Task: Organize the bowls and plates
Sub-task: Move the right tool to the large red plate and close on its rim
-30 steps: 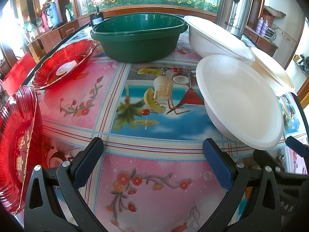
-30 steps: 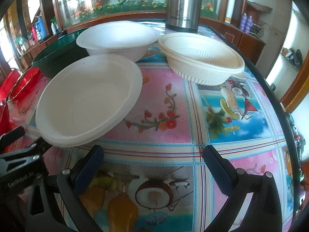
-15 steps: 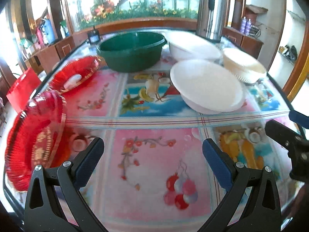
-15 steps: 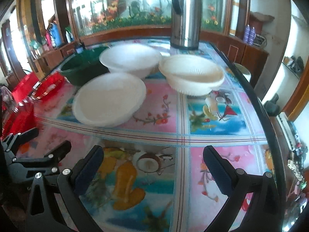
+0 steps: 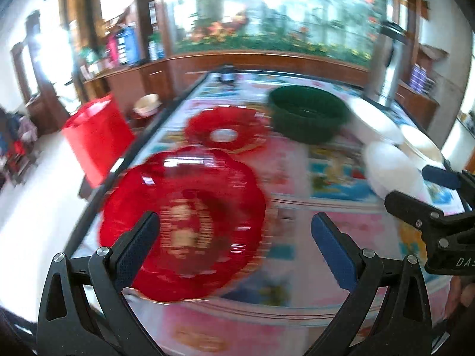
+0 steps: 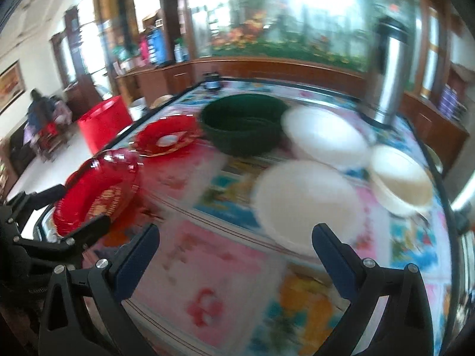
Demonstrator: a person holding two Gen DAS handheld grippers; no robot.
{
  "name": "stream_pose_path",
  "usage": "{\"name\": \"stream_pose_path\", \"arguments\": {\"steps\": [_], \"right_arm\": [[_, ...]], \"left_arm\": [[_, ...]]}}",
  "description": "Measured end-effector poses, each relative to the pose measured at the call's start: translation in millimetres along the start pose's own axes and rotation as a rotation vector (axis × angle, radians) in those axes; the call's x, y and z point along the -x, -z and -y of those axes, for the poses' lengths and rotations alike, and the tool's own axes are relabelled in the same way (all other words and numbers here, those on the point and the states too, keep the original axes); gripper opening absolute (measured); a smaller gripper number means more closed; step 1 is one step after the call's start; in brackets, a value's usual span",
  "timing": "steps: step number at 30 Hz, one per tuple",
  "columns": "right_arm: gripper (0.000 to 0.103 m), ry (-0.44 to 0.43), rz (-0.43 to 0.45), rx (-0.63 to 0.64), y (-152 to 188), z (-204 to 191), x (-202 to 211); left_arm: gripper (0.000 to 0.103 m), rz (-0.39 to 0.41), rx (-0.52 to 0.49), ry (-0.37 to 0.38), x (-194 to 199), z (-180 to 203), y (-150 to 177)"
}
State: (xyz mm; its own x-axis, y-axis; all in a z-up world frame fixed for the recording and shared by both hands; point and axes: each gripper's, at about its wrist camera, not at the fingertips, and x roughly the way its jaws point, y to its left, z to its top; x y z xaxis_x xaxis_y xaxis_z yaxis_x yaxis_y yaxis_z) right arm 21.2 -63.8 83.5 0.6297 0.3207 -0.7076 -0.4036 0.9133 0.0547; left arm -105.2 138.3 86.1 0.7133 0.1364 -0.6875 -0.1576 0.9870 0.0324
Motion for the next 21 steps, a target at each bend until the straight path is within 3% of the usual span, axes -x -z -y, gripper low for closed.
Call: {"name": "stream_pose_path", "arguments": {"steps": [7,17,21], "right_arm": [[0.098,-0.067,-0.026,0.106,-22.5,-49.1,-29.5],[0.090,-0.105,-0.101,0.175,-36.5,-89.5,-65.2],[0.074,-0.106,-0.146,0.184,-39.6,-95.2,-80.9]], "left_arm": [[0.103,-0.048,0.115,-0.083,-18.2,-73.8,3.5],[0.103,-0.100,0.167,-0.091,-39.2,-119.5,11.8],[0.103,-0.117,0.160,-0.073,-47.2,-118.8,12.9]]}}
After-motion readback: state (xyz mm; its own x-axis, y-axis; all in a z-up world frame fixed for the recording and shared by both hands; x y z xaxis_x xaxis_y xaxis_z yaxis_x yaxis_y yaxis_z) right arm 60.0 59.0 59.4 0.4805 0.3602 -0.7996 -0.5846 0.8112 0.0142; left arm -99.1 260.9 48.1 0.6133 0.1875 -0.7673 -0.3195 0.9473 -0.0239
